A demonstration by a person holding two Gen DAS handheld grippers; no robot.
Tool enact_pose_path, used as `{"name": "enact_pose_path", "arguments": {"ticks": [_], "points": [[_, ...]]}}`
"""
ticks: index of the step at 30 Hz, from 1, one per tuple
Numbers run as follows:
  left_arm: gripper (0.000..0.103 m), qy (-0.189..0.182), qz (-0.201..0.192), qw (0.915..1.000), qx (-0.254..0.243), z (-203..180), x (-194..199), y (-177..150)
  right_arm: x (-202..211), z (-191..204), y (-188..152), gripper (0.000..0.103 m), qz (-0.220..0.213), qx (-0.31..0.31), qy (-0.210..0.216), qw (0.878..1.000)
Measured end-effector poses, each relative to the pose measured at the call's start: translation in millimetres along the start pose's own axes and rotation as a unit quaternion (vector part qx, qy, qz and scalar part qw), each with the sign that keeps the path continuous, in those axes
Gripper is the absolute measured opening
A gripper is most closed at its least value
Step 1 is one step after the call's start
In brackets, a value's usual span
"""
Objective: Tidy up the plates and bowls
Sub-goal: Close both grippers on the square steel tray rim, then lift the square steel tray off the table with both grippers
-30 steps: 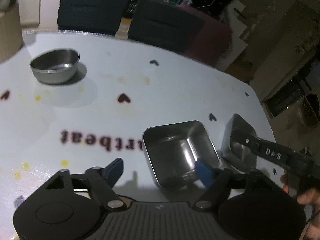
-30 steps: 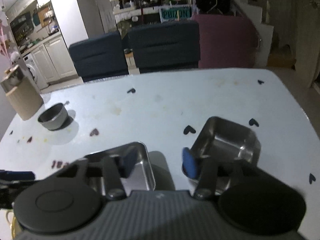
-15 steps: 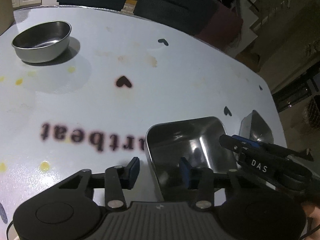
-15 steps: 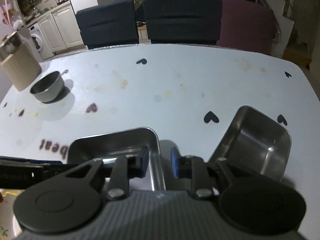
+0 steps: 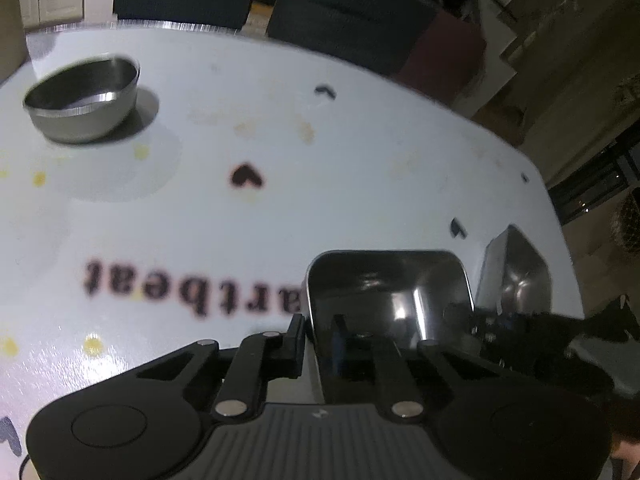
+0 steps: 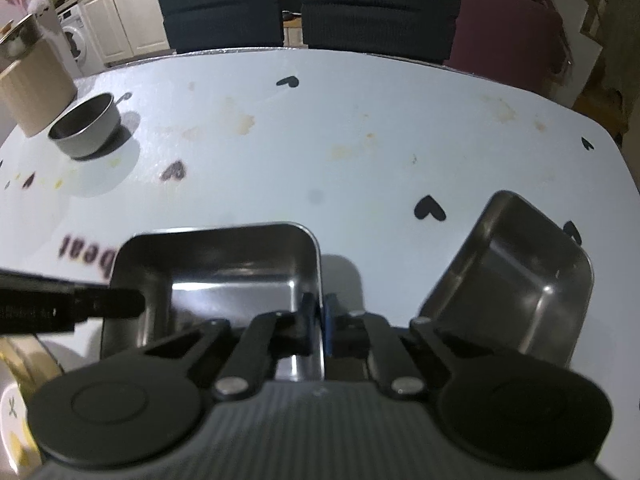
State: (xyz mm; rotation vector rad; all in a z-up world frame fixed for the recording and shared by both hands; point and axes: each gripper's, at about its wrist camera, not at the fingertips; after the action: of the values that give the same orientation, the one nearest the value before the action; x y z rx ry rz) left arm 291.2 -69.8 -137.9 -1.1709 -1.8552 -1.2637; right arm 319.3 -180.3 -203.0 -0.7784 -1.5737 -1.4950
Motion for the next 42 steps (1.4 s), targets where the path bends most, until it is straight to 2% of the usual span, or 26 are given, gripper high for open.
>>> {"name": "enact_pose_path", "arguments": {"ticks": [7, 14, 21, 28, 36, 42], "points": [[0.014, -0.026, -0.017, 0.9994, -0.013, -17, 25, -12, 41, -14, -17, 0.006, -0.03, -0.012, 0.013, 0.999], [0.014, -0.058, -0.005, 0.9971, -0.048, -45, 37, -38, 82, -38, -44, 0.006, -0.047, -0.041, 0.021, 0.998], [0.014, -0.066, 0.02, 0.9933, -0.092, -72, 37, -71, 99, -59, -80, 0.006, -0.019, -0.069, 0.011, 0.997], [0.015, -0.046, 0.055, 0.9891, -0.129, -89, 20, -102, 108, -67, -111, 0.006, 0.009, -0.055, 0.011, 0.998], [0.02, -0.036, 0.072, 0.9839, -0.159, -95, 12, -117, 101, -70, -119, 0.006, 0.044, -0.051, -0.003, 0.998], [0.02, -0.042, 0.077, 0.9831, -0.161, -92, 10, -116, 95, -65, -118, 0.007, 0.062, -0.037, -0.005, 0.997]]}}
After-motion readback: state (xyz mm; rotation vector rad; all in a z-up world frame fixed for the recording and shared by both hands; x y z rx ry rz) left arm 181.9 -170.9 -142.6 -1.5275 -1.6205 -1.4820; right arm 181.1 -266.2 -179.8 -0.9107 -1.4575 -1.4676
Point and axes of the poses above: each gripper's, at about its wrist camera, not at the fingertips, and x roughly against the way its jaws point, z to its left, y to its top
